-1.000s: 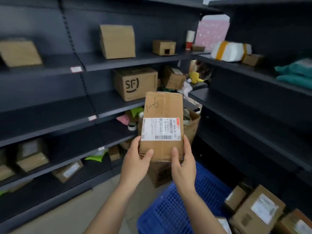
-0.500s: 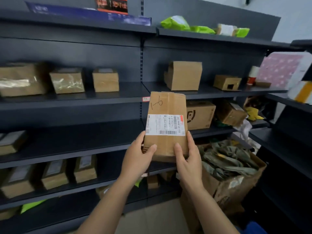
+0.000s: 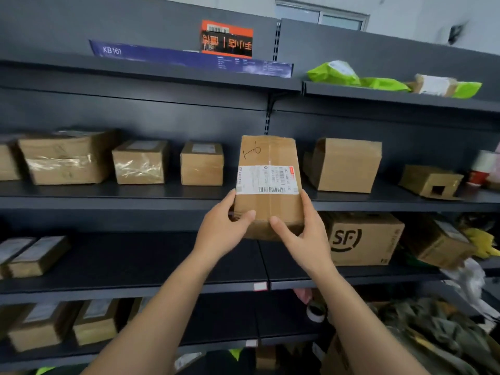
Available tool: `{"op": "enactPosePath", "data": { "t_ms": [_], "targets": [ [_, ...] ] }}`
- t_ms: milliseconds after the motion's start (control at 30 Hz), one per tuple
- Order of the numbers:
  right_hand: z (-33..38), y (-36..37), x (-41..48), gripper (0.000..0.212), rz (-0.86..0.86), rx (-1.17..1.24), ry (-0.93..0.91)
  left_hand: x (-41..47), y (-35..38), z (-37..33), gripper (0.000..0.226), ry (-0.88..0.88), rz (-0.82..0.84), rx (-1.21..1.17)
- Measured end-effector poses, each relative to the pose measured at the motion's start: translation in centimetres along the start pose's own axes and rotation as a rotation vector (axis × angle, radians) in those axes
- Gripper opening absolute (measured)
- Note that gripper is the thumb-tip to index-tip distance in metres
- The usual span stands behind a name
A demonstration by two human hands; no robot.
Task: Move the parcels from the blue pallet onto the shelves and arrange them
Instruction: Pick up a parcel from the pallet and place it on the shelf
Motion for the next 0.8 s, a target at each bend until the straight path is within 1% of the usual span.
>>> {"op": "enactPosePath", "data": {
  "t_ms": [33, 133, 167, 233, 300, 433, 533, 667, 800],
  "targets": [
    [-0.1, 0.2, 1.2, 0.086, 0.014, -0.002, -0.006, 1.2, -0.1, 0.2, 0.055, -0.005, 0.02, -0.001],
    [-1.0, 1.3, 5.1, 0.09, 0.041, -0.017, -0.013, 5.2, -0.5, 0.9, 0.08, -0.033, 0.05, 0.018],
    [-1.3, 1.7, 6.4, 0.09, 0.05, -0.022, -0.021, 6.5, -0.6, 1.1, 0.082, -0.031, 0.051, 0.013],
    [-2.0, 2.8, 9.1, 0.091, 0.052, -0.016, -0.031, 9.2, -0.7, 1.8, 0.071, -0.007, 0.053, -0.002],
    [-2.3, 3.2, 10.6, 0.085, 0.053, 0.006, -0.038, 11.0, -0.6, 2.3, 0.058, 0.024, 0.051, 0.004],
    [-3.6, 5.4, 14.2, 0.086, 0.047, -0.015, -0.003, 15.7, -0.7, 4.0, 0.059, 0.033, 0.064, 0.002],
    [-4.3, 6.7, 16.8, 0.083, 0.038, -0.01, 0.036, 18.6, -0.8, 4.8, 0.056, 0.036, 0.063, 0.014],
    [-5.6, 8.2, 19.1, 0.079, 0.03, 0.021, 0.097, 21.6, -0.5, 5.4, 0.051, 0.083, 0.056, 0.047],
    [-7.2, 9.3, 21.2, 0.076, 0.06, 0.021, 0.168, 23.9, 0.1, 6.4, 0.047, 0.078, 0.075, 0.11]
  ]
}}
Point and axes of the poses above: each hand's wrist, its own x-axis towards the middle knuckle, its own y-axis out of the palm, z = x × y, the point moved 2 cm from there along x, towards the middle knuckle
